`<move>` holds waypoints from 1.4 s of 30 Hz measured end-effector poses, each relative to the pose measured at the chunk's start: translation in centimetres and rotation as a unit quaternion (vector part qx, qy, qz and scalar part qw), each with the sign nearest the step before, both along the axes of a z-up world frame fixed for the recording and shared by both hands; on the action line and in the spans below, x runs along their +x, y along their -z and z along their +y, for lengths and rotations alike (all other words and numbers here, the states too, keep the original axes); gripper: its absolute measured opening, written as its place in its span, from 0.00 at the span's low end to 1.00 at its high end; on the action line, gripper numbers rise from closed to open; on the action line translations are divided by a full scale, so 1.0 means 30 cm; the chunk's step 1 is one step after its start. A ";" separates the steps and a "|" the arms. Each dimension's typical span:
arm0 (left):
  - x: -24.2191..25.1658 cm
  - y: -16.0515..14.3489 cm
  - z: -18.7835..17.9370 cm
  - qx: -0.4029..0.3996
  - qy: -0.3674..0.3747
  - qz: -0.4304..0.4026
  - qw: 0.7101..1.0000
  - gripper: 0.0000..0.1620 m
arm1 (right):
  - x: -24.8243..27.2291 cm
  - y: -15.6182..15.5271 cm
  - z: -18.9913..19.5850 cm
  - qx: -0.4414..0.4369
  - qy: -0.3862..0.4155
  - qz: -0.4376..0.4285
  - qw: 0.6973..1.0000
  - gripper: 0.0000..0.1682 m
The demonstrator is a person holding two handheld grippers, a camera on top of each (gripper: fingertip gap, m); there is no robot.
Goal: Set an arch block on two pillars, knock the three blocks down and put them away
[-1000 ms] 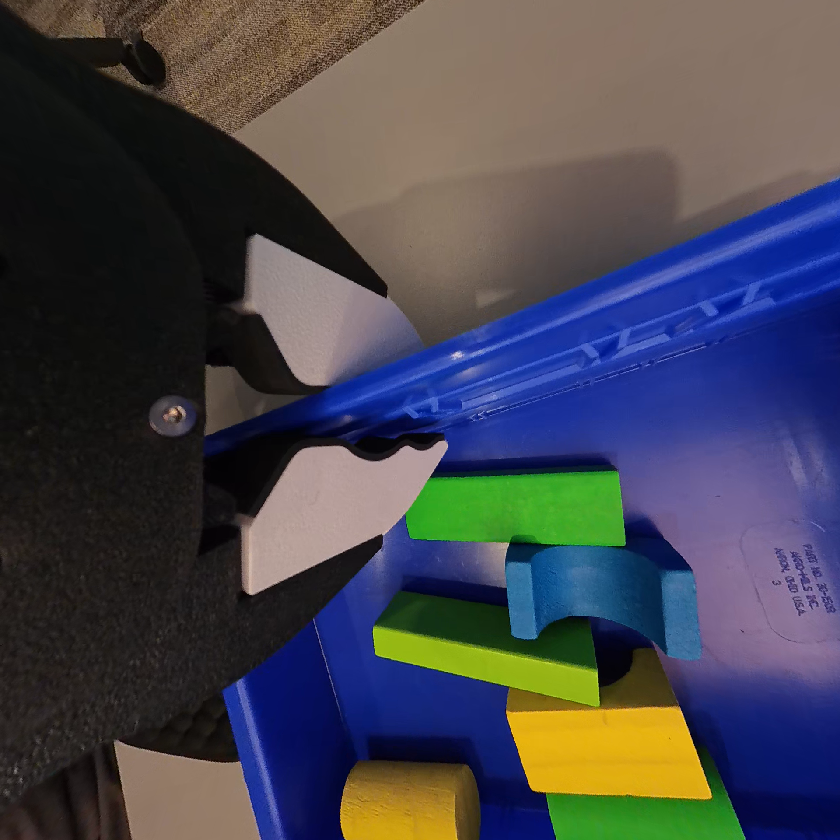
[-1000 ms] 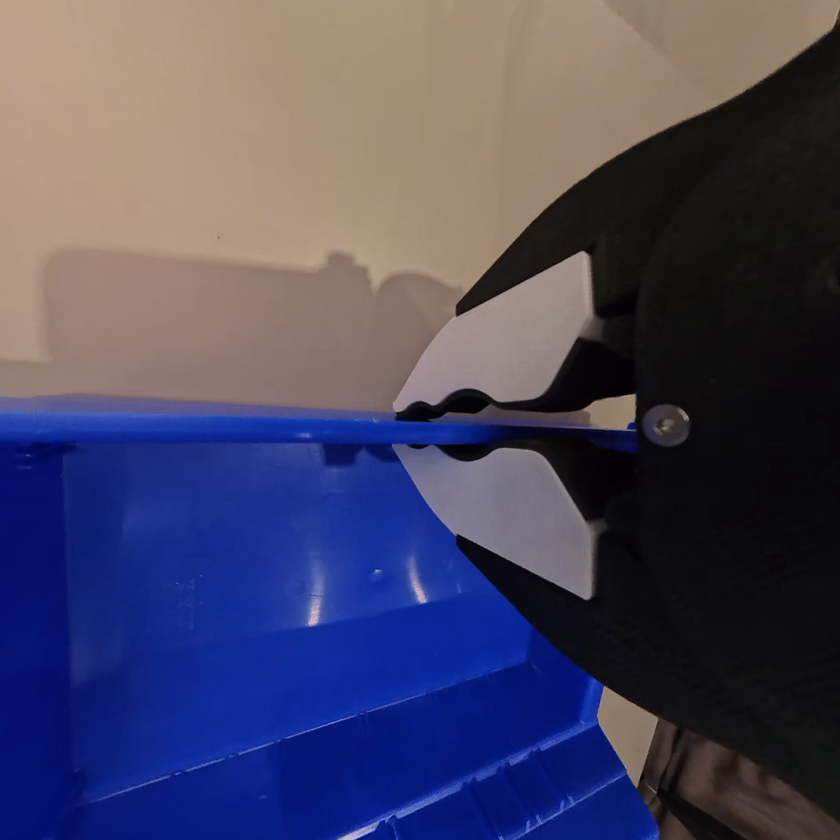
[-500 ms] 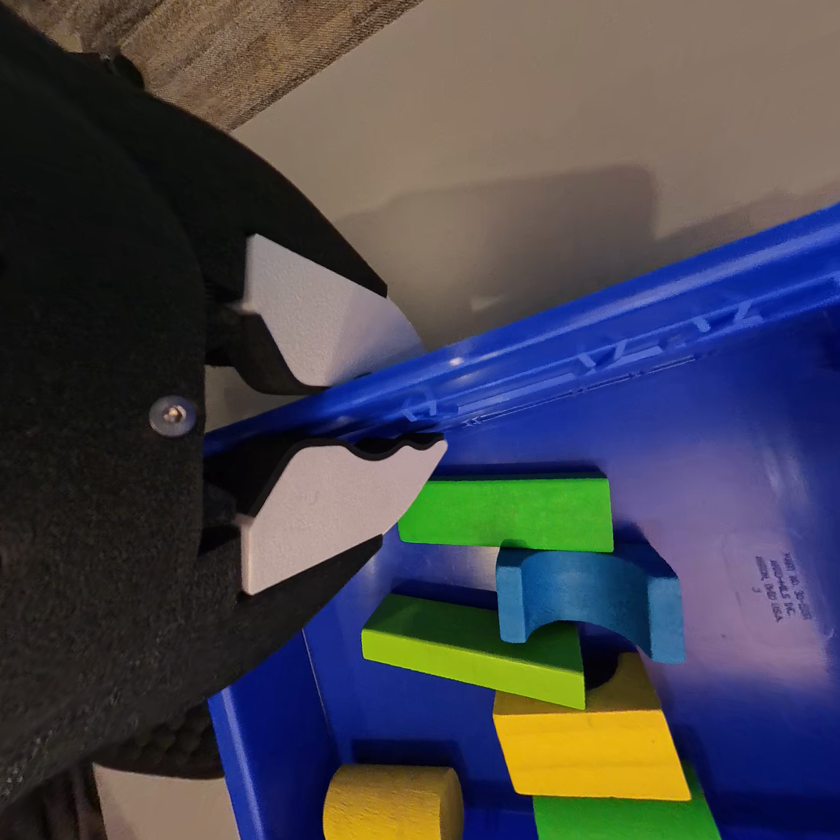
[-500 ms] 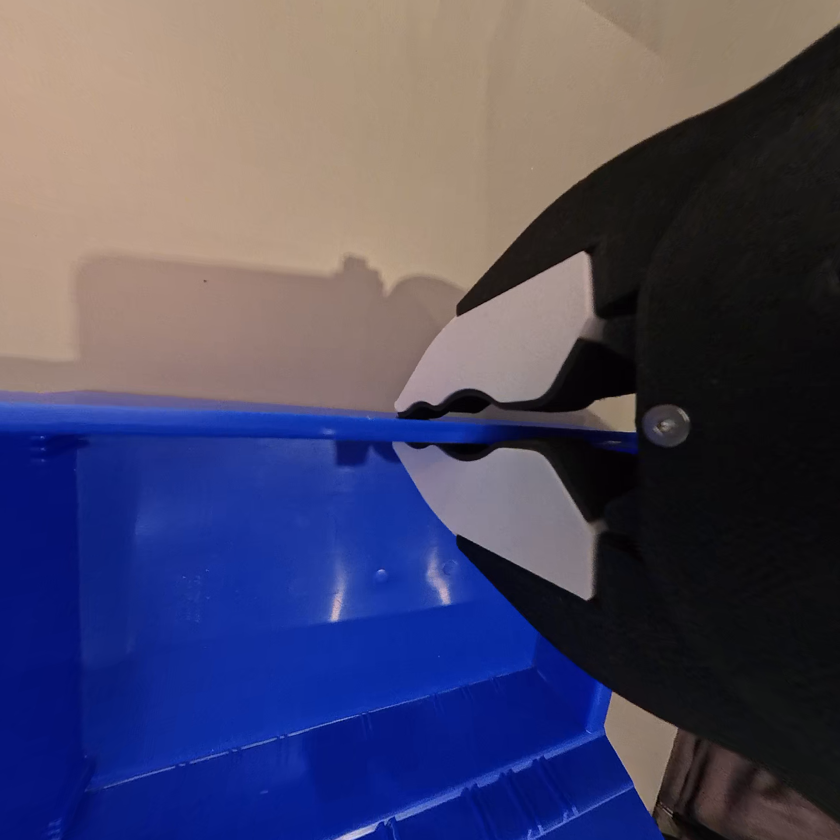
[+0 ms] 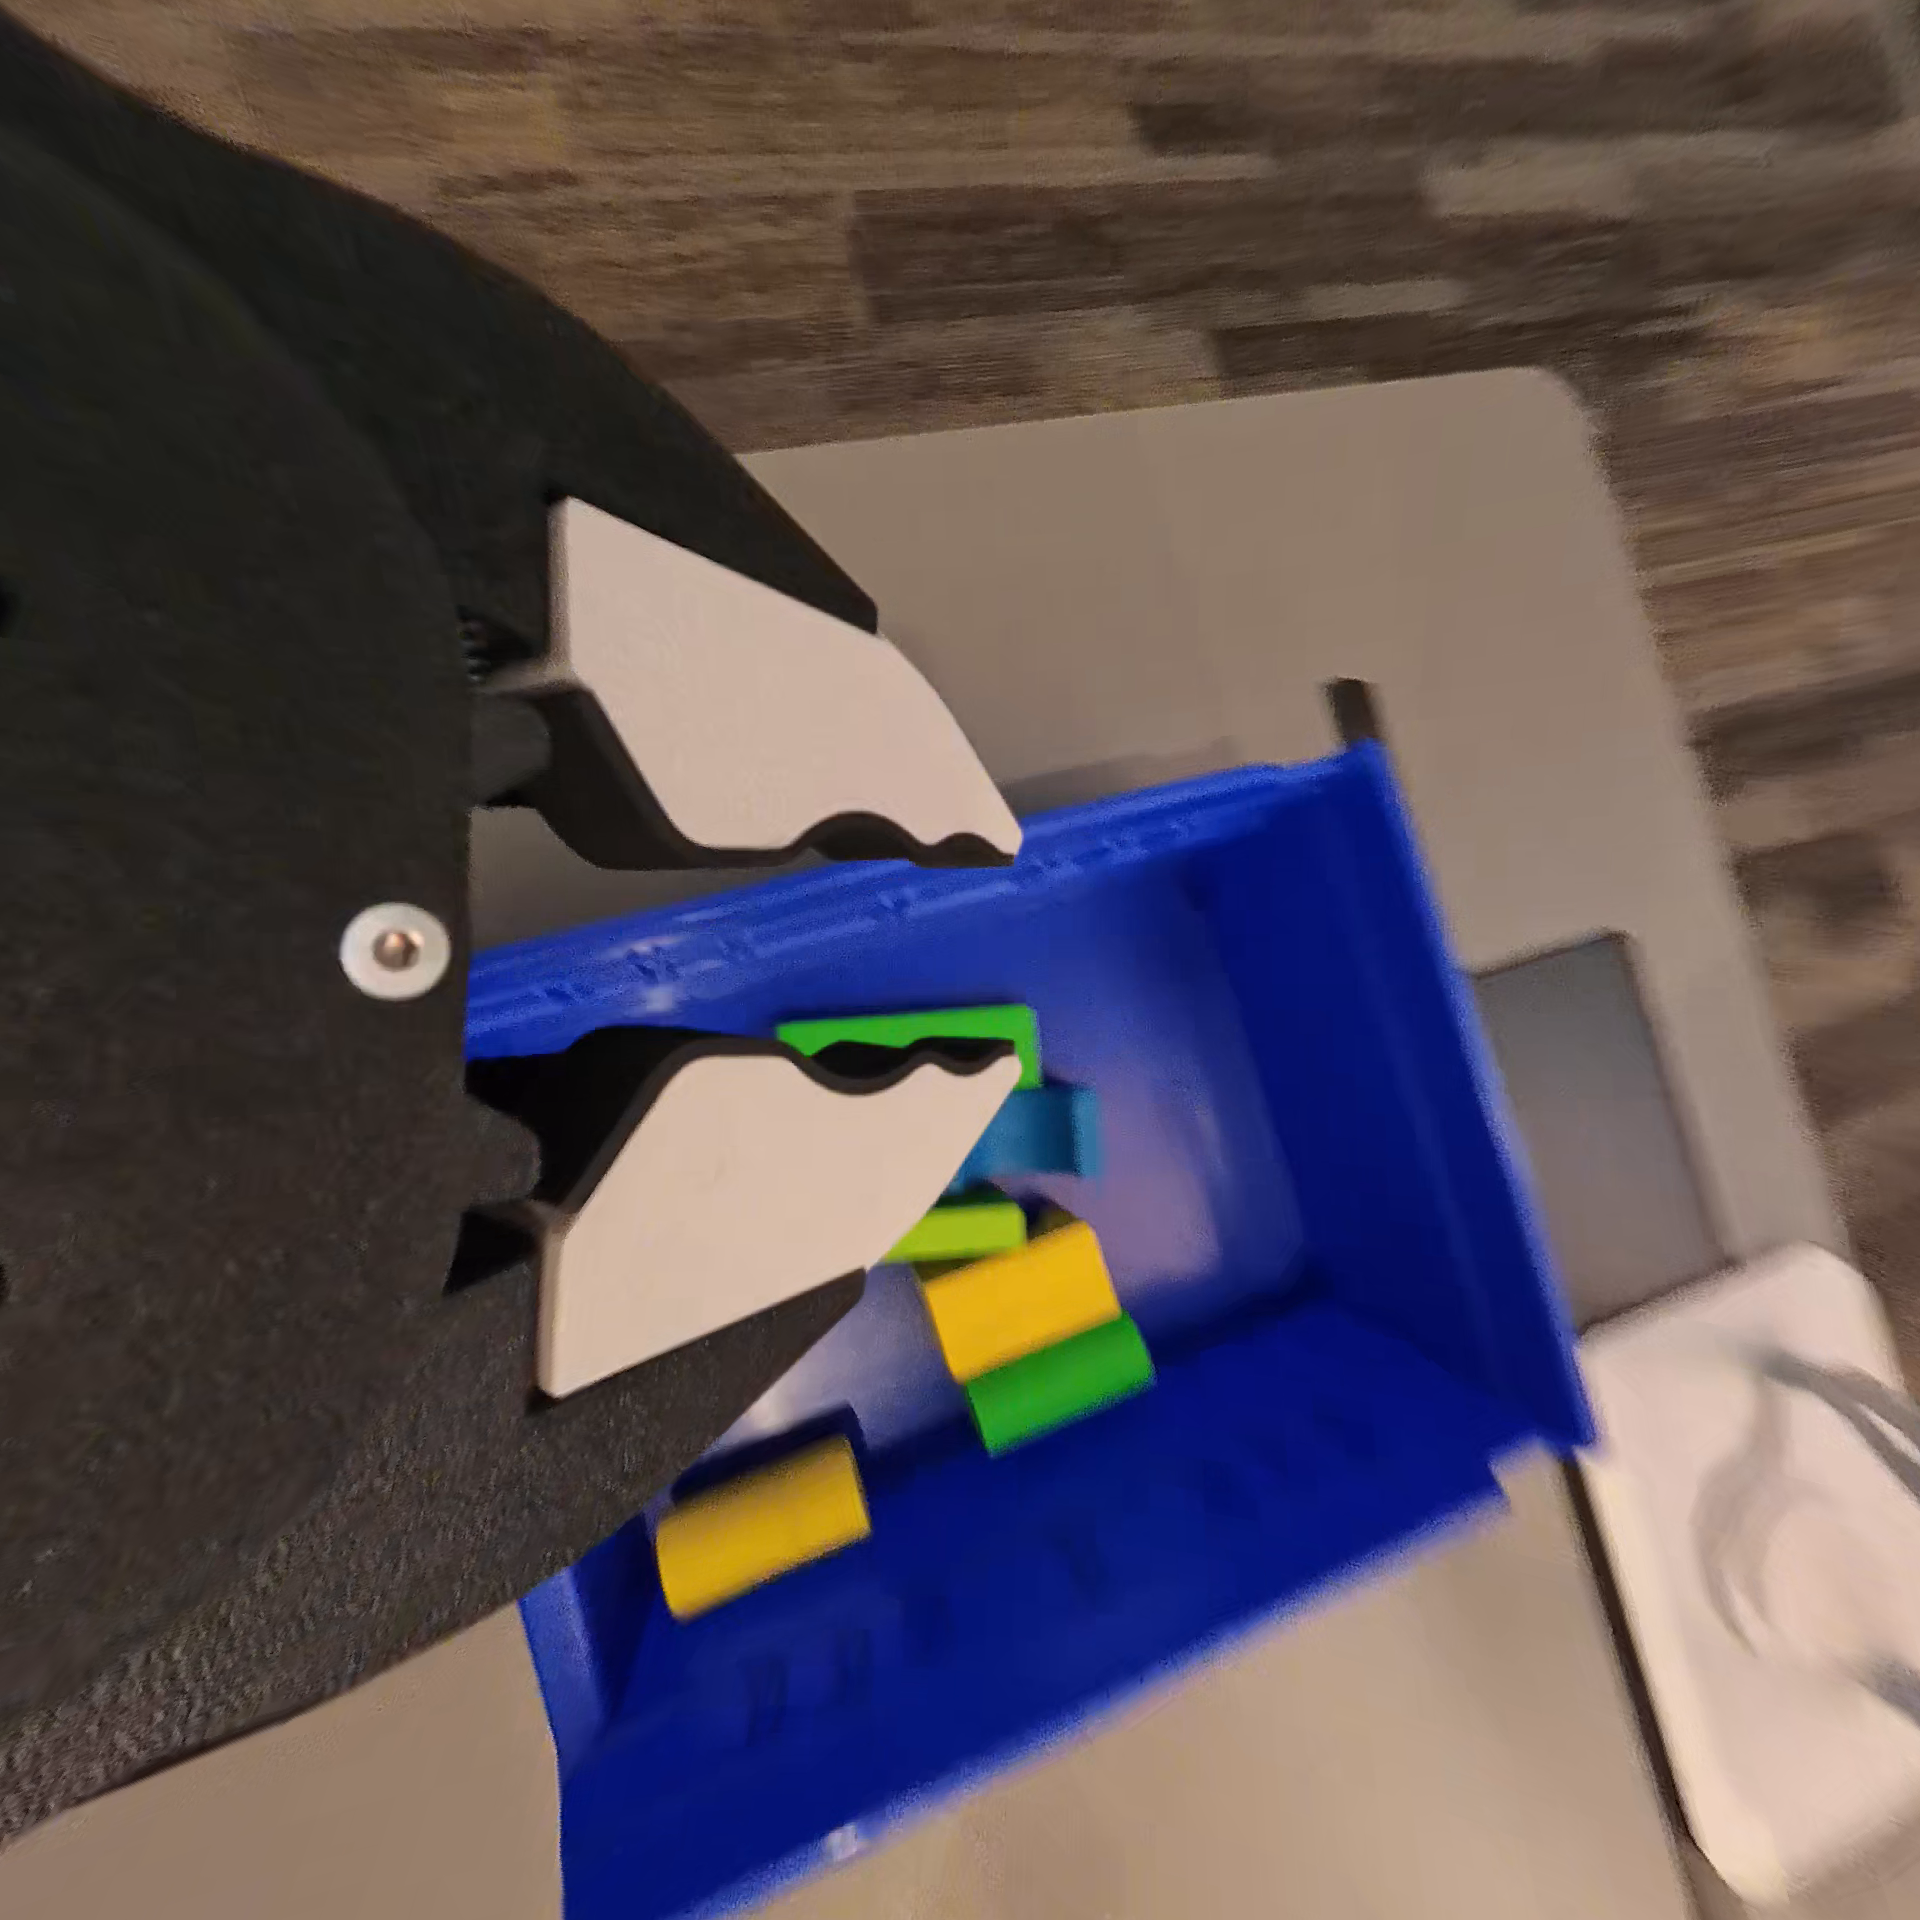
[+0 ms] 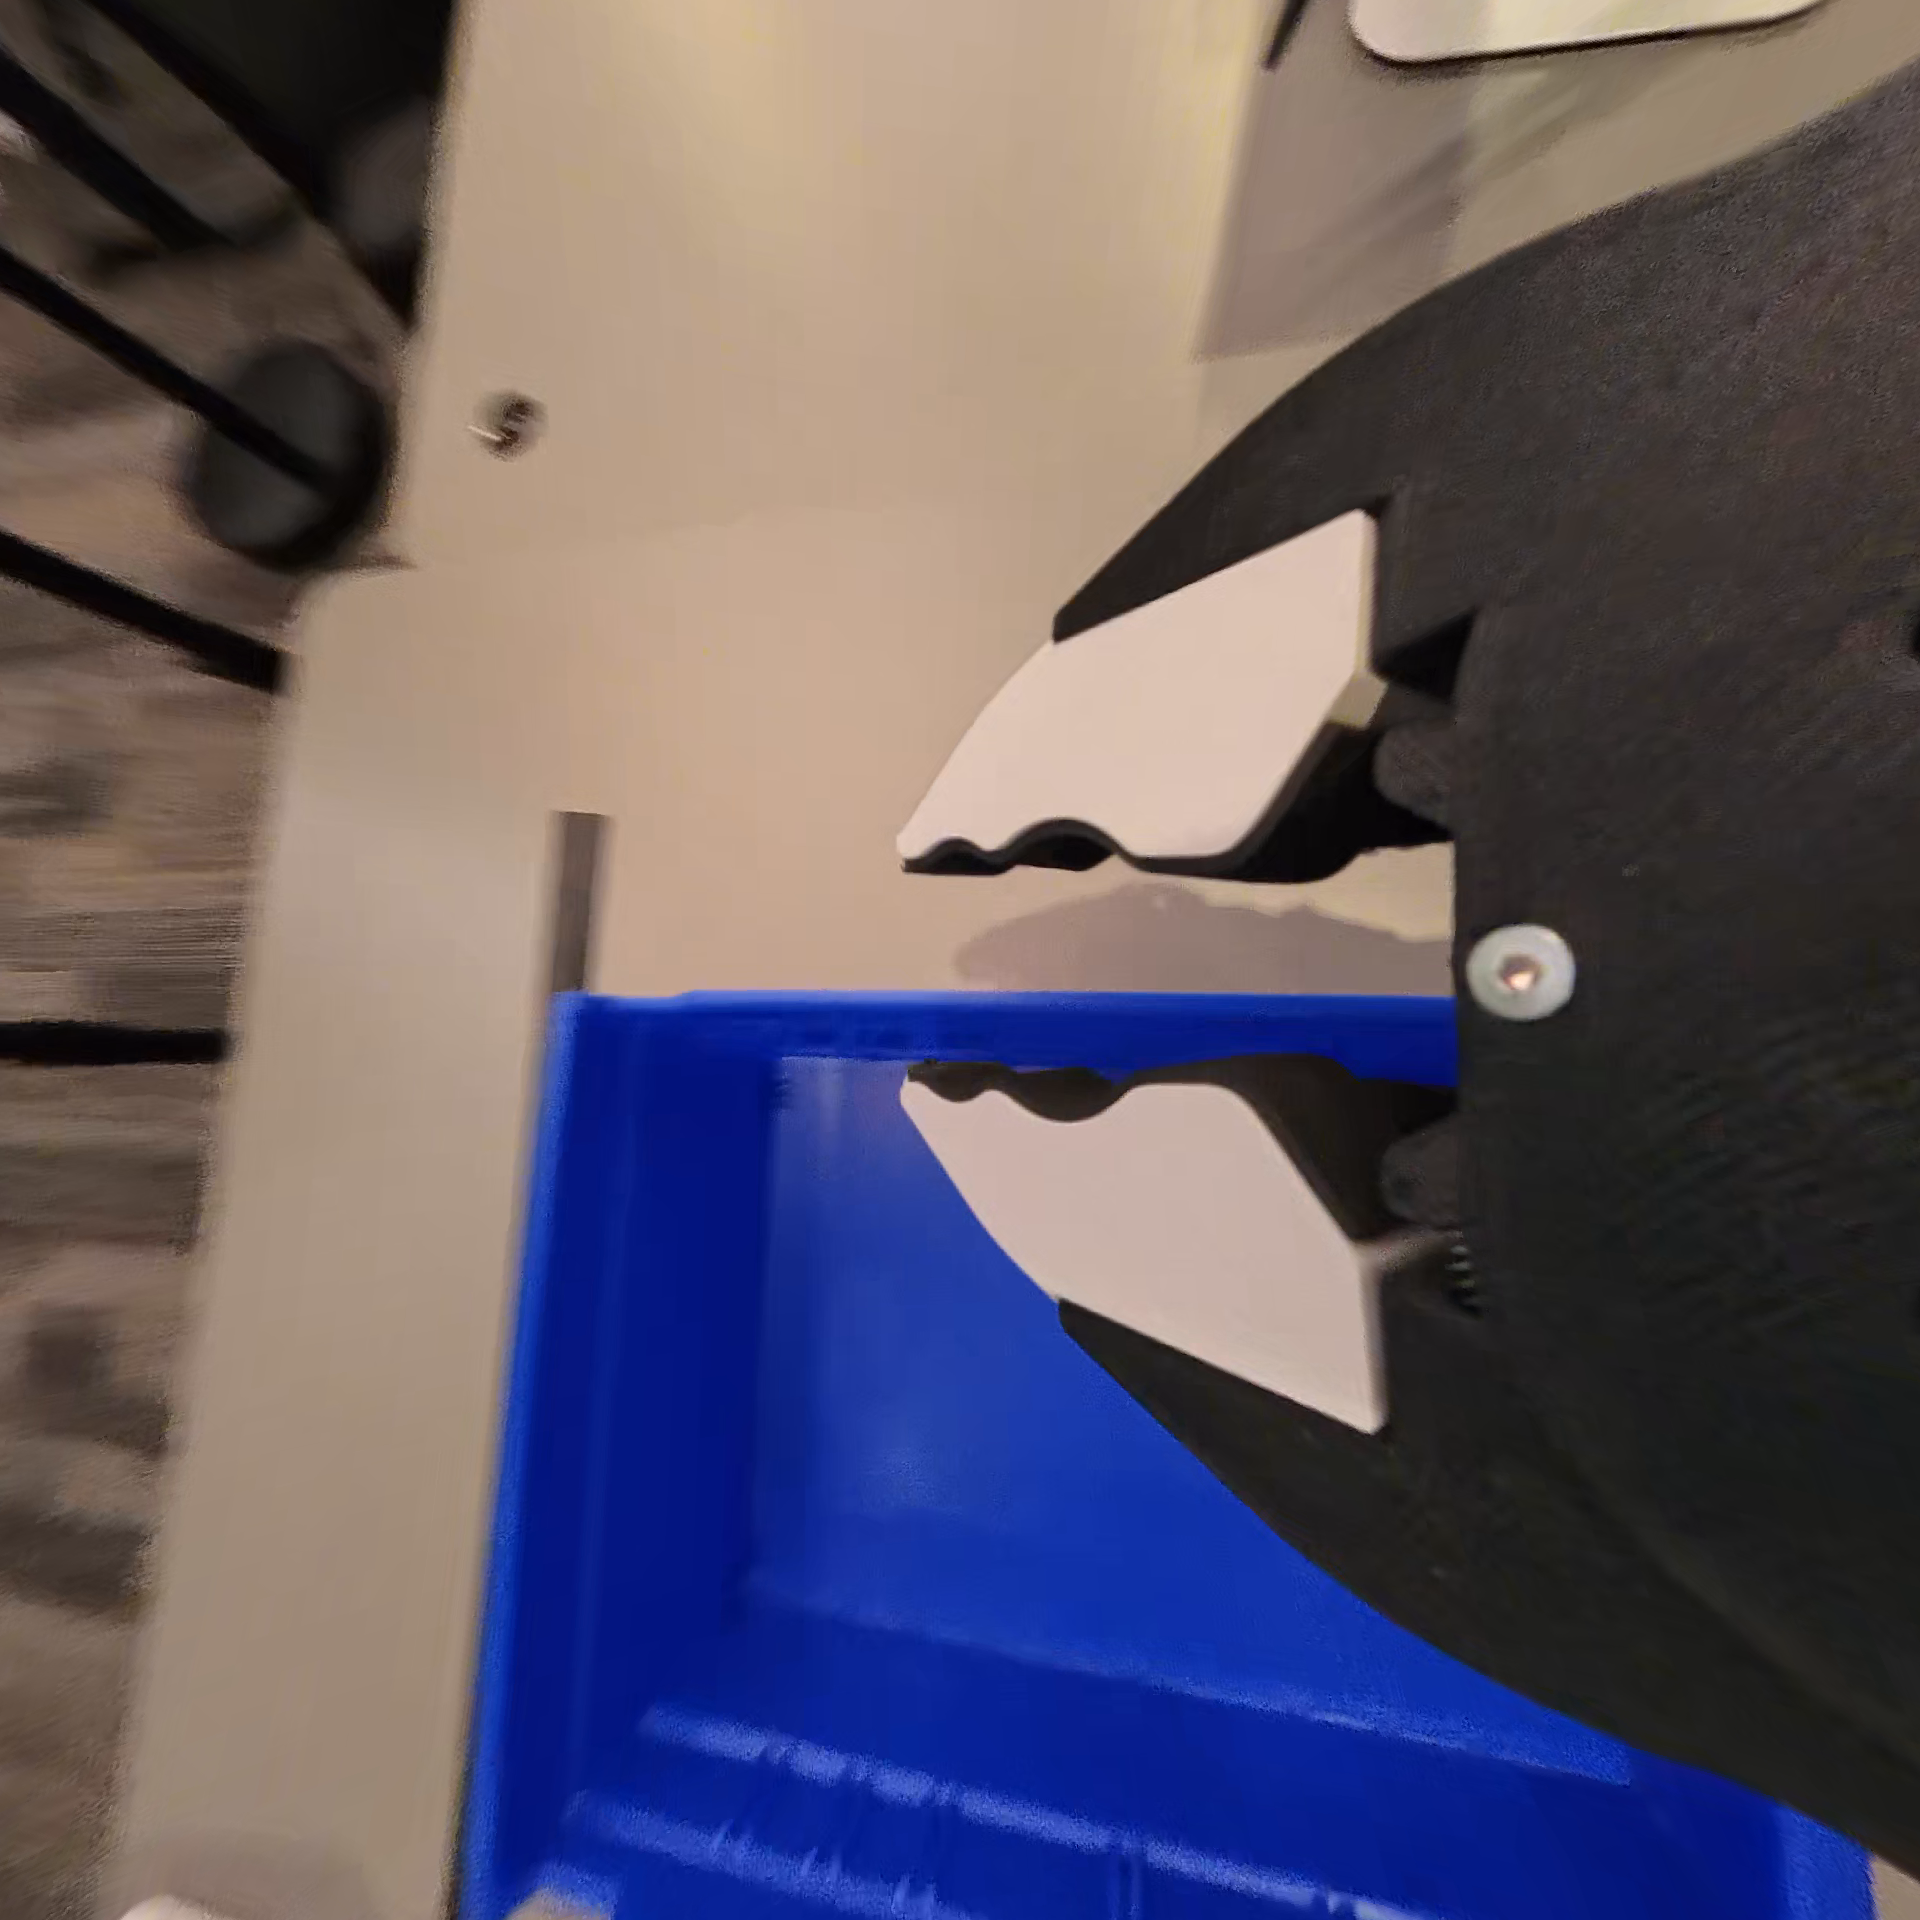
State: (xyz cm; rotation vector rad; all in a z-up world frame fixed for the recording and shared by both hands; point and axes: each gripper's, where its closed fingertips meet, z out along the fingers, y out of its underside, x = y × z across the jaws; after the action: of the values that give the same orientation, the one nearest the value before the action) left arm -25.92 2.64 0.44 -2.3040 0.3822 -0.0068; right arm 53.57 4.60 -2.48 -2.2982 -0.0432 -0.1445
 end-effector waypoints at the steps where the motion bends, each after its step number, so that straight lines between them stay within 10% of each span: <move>1: 0.038 -0.043 0.001 0.028 0.019 -0.007 0.999 0.19 | -0.019 -0.058 0.006 0.040 -0.008 -0.008 0.999 0.21; 6: 0.201 -0.216 0.019 0.170 0.091 -0.071 0.979 0.23 | -0.166 -0.352 0.024 0.234 -0.082 0.010 0.969 0.30; 11: 0.334 -0.173 -0.030 0.128 0.187 -0.144 0.963 0.27 | -0.270 -0.597 -0.027 0.430 -0.151 0.132 0.880 0.34; 15: 0.348 -0.030 -0.055 0.011 0.184 -0.079 0.980 0.20 | -0.307 -0.561 -0.016 0.442 -0.171 0.233 0.849 0.34; 21: 0.477 0.135 -0.032 -0.072 0.209 -0.001 0.975 0.25 | -0.407 -0.440 0.049 0.335 -0.213 0.213 0.893 0.35; 28: 0.445 0.342 -0.002 -0.078 0.342 0.206 0.914 0.42 | -0.456 -0.357 0.066 0.278 -0.240 0.178 0.913 0.35; 42: 0.489 0.470 0.038 -0.124 0.436 0.191 0.871 0.45 | -0.480 -0.269 0.100 0.232 -0.259 0.227 0.910 0.35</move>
State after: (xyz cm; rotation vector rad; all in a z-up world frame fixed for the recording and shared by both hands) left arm -11.25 3.79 -13.67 -2.1638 1.6806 -0.0510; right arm 39.17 7.59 5.60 -1.7230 -0.3379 0.5934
